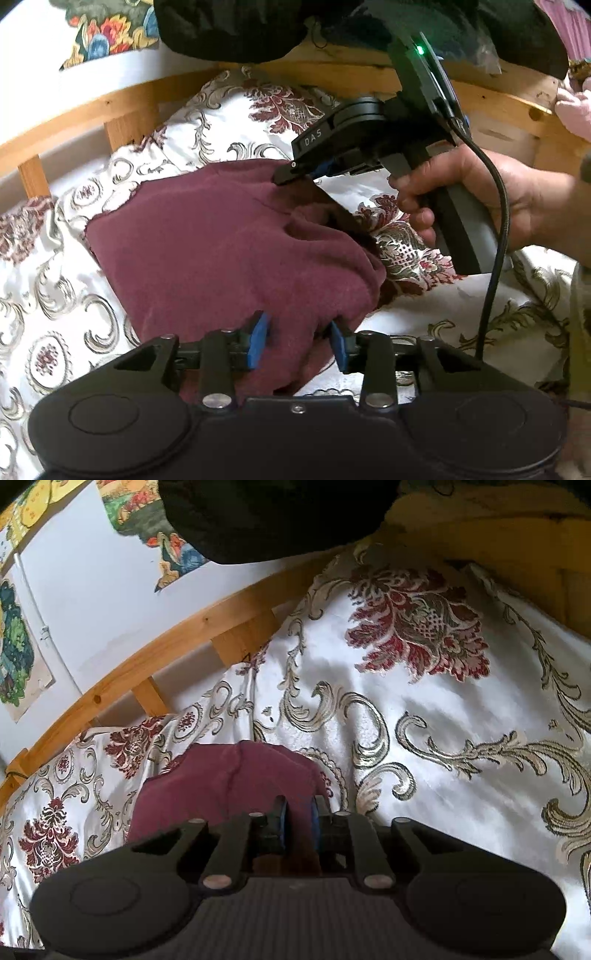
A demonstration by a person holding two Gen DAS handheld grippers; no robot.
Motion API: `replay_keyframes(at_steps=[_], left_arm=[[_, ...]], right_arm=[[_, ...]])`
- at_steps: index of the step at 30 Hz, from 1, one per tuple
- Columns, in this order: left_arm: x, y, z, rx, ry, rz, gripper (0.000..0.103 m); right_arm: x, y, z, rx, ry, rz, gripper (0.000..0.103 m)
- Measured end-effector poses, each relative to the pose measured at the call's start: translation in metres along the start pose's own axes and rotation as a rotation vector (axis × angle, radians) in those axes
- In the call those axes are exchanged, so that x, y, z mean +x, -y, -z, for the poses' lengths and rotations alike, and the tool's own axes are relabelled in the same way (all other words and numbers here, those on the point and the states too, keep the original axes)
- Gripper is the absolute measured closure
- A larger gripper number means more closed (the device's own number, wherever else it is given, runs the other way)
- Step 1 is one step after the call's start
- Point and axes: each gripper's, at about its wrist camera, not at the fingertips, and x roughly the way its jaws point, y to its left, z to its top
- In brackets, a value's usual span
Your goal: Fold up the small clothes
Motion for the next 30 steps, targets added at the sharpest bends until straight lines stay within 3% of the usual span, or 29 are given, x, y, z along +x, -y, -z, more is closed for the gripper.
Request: replay_keyframes(at_steps=[3,6,8,10,15,19,27,30], left_arm=[[0.0,-0.002,0.001,-0.026,-0.001,0.031,0.052],[0.001,-0.005,0.001,-0.048,-0.004,0.043,0.051],[0.002,-0.01,0.0,-0.083,-0.004,0.057,0.046],[0.003,-0.015,0.0,-0.127,-0.003,0.08,0.044],[0.0,-0.021,-0.003,-0.203,0.0,0.126,0.032],[-0.004,-0.022,-0.004,-0.232,0.005,0.145,0.025],[-0.003,-0.016,-0.003,-0.171,-0.002,0.137,0.021],[-0.003,-0.014,-0.003,-0.157,-0.009,0.129,0.021]], right_arm=[[-0.001,0.004,0.0,0.021,-0.011,0.019,0.069],[-0.005,0.009,0.001,0.053,-0.038,0.041,0.036],[-0.012,0.01,0.001,0.063,-0.063,0.055,0.027],[-0.018,0.01,0.002,0.078,-0.094,0.047,0.01],[-0.038,0.005,0.007,0.104,-0.173,-0.001,0.001],[-0.047,0.001,0.015,0.085,-0.197,0.042,0.0],[-0.033,-0.016,0.026,0.037,-0.249,-0.008,0.0],[-0.021,-0.025,0.035,-0.054,-0.302,0.062,0.0]])
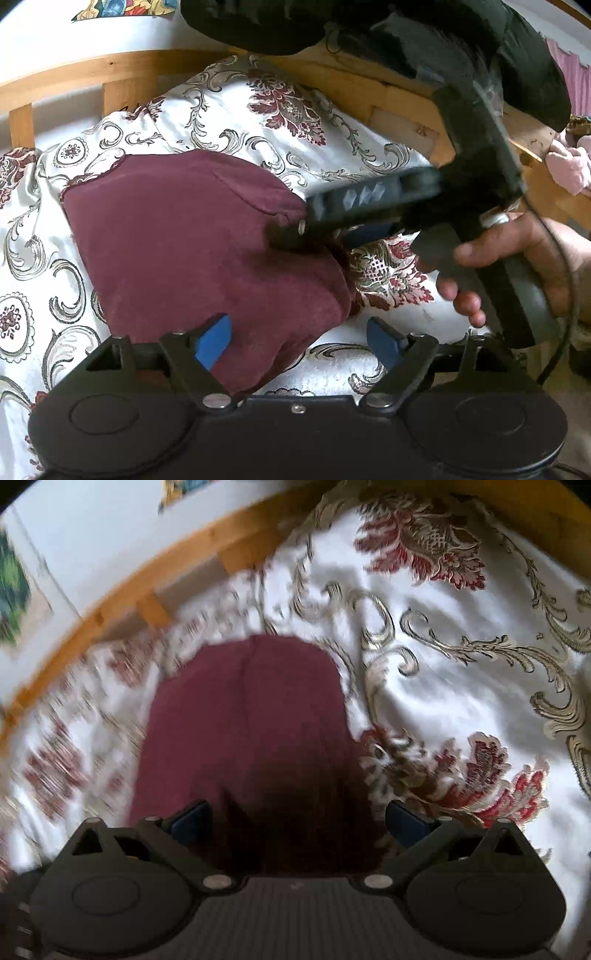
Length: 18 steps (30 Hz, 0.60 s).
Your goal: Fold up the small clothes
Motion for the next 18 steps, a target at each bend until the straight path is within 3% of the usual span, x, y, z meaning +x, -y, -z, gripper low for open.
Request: replay_keyframes(at_steps=[3,7,10,14,18], left_arm=[[0.0,0.0,0.0,0.005,-0.004,0.004,0.02],[-0.002,0.0,-0.001,-0.012,0.003,0.002,0.02],[-0.012,-0.004,-0.002,-0.068,0.052,0.023,0.012],[-0.026,-0.013,-0.002,-0.132,0.151,0.007,0.005],[-0.032,-0.029,-0.002,-0.215,0.226,-0.06,0.001]], right_arm=[[0.009,-0.003,0.003,-0.083,-0.029,0.08,0.0],[0.014,0.006,0.003,-0.049,-0.069,0.052,0.0],[0.013,0.012,0.003,-0.009,-0.072,0.018,0.0],[0.004,0.025,-0.001,0.067,-0.006,-0.039,0.0],[-0.002,0.03,-0.005,0.115,0.069,-0.057,0.0]])
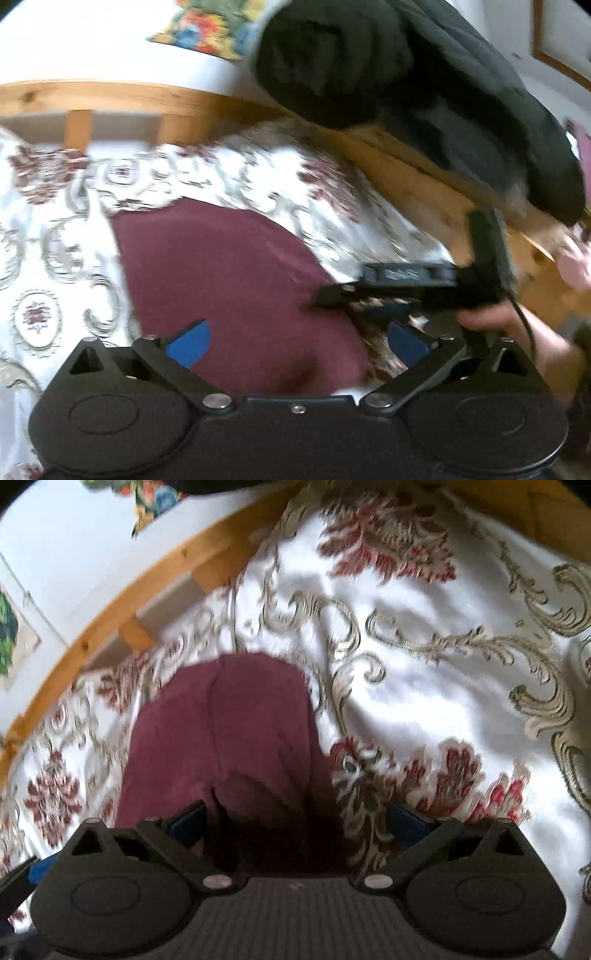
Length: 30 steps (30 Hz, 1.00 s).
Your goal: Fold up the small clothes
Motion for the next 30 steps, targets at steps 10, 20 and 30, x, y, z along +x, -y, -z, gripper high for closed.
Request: replay_keyframes(at_steps=[10,20,30], left_arm=[[0.029,-0.045,0.001,-0.245,-0.155,-0.107,0.001],[0.044,-0.072,0.022,-0.407,-0.315,-0.084,0.001],[0.043,-0.071,0.025,-0.431,-0.329,-0.089,0.001]], right_arm=[[-0.007,0.011,-0.013,0.081,0.107,-0.076,0.0],[0.022,0.024,-0.021,0.137,0.217,-0.045,0.057],[0.007,-0.033,-0.012,-0.235,0.324,-0.162,0.095]])
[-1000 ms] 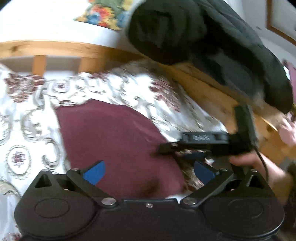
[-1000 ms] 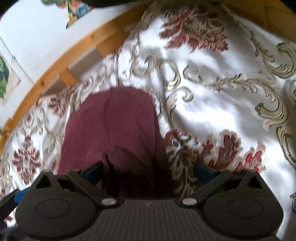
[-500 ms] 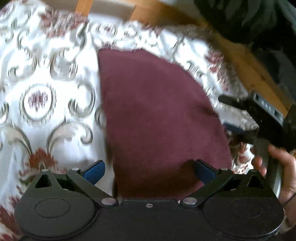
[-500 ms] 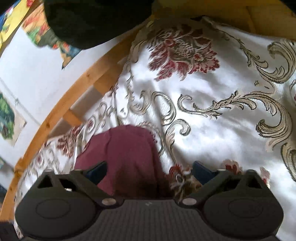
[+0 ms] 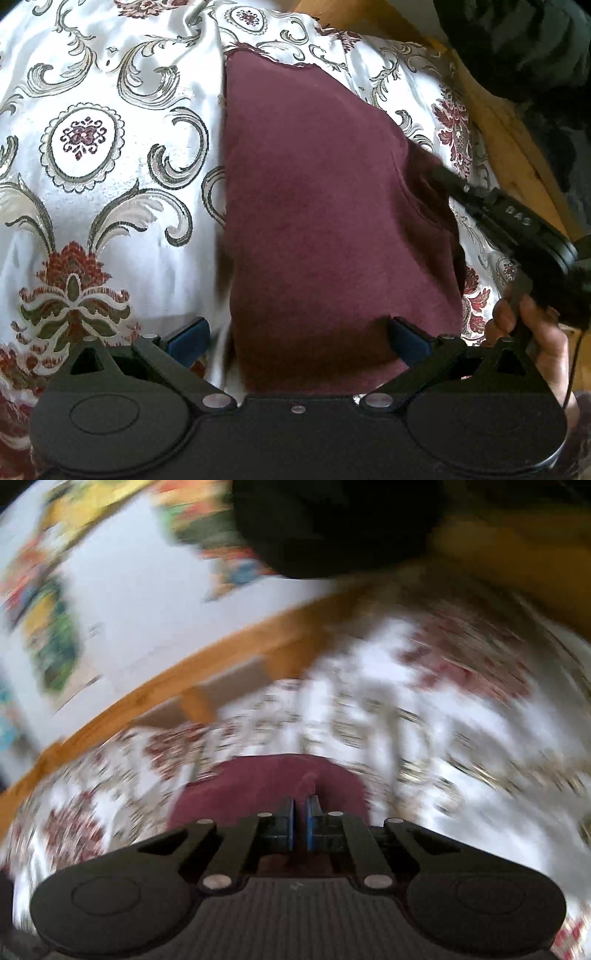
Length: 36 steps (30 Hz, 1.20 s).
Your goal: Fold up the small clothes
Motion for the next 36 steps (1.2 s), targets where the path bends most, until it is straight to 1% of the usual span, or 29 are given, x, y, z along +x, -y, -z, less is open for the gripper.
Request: replay_keyframes(at_steps=[1,4,5,7,8,11,13,14,16,18,21,23,24,25,26,27,28,29,30,31,32,34,36], left_arm=[[0.001,-0.001,0.0,-0.003,-0.001,0.001,0.001],[0.002,-0.001,-0.001,0.005,0.008,0.001,0.001],[0.002,-0.001,-0.001,0.004,0.007,0.0,0.001],[0.002,-0.002,0.0,0.001,0.006,-0.004,0.001],[0.001,-0.002,0.0,-0.001,0.005,-0.006,0.001],[0.0,0.0,0.002,-0.012,-0.001,-0.022,0.001],[-0.001,0.002,0.004,-0.001,0.0,-0.033,0.001],[-0.001,0.004,0.004,0.007,0.001,-0.036,0.001],[0.0,0.006,0.005,0.026,0.001,-0.044,0.001],[0.001,0.008,0.005,0.042,-0.001,-0.052,0.001],[0.001,0.007,0.005,0.049,-0.002,-0.049,0.001],[0.002,0.005,0.005,0.047,-0.003,-0.043,0.001],[0.002,0.004,0.005,0.048,-0.003,-0.04,0.001],[0.002,0.003,0.005,0.049,-0.004,-0.038,0.001],[0.003,0.003,0.005,0.05,-0.005,-0.037,0.001],[0.004,0.004,0.004,0.051,-0.006,-0.037,0.001],[0.004,0.004,0.004,0.052,-0.007,-0.038,0.001],[0.005,0.005,0.004,0.052,-0.007,-0.039,0.001],[0.005,0.005,0.004,0.052,-0.007,-0.04,0.001],[0.005,0.005,0.004,0.053,-0.007,-0.041,0.001],[0.005,0.005,0.004,0.052,-0.008,-0.042,0.001],[0.005,0.004,0.004,0.051,-0.012,-0.042,0.001],[0.005,0.005,0.003,0.05,-0.015,-0.044,0.001]], right_arm=[[-0.001,-0.011,0.0,-0.047,0.0,-0.028,0.095],[0.001,-0.036,0.004,-0.166,-0.011,-0.064,0.096],[0.002,-0.041,0.005,-0.196,-0.014,-0.064,0.096],[0.004,-0.043,0.005,-0.212,-0.008,-0.049,0.096],[0.004,-0.04,0.003,-0.209,-0.002,-0.035,0.096],[0.007,-0.017,-0.004,-0.173,0.022,0.045,0.097],[0.009,0.004,-0.009,-0.103,0.033,0.099,0.097],[0.01,0.014,-0.01,-0.06,0.032,0.112,0.097],[0.015,0.028,-0.009,0.002,0.01,0.136,0.097],[0.023,0.031,-0.005,0.011,-0.029,0.169,0.098],[0.03,0.039,0.002,0.051,-0.087,0.186,0.098],[0.027,0.044,0.003,0.088,-0.092,0.18,0.091],[0.025,0.045,0.002,0.108,-0.092,0.172,0.084],[0.022,0.046,0.001,0.128,-0.088,0.165,0.073],[0.019,0.048,0.001,0.146,-0.084,0.151,0.064],[0.018,0.049,0.0,0.164,-0.082,0.133,0.049],[0.016,0.05,0.0,0.182,-0.084,0.112,0.044],[0.015,0.051,0.0,0.195,-0.089,0.095,0.044],[0.014,0.051,0.0,0.207,-0.101,0.08,0.04],[0.014,0.051,0.0,0.222,-0.118,0.067,0.034],[0.013,0.051,0.002,0.239,-0.133,0.053,0.03],[0.012,0.05,0.005,0.275,-0.176,0.02,0.021],[0.011,0.047,0.008,0.289,-0.236,0.009,0.015]])
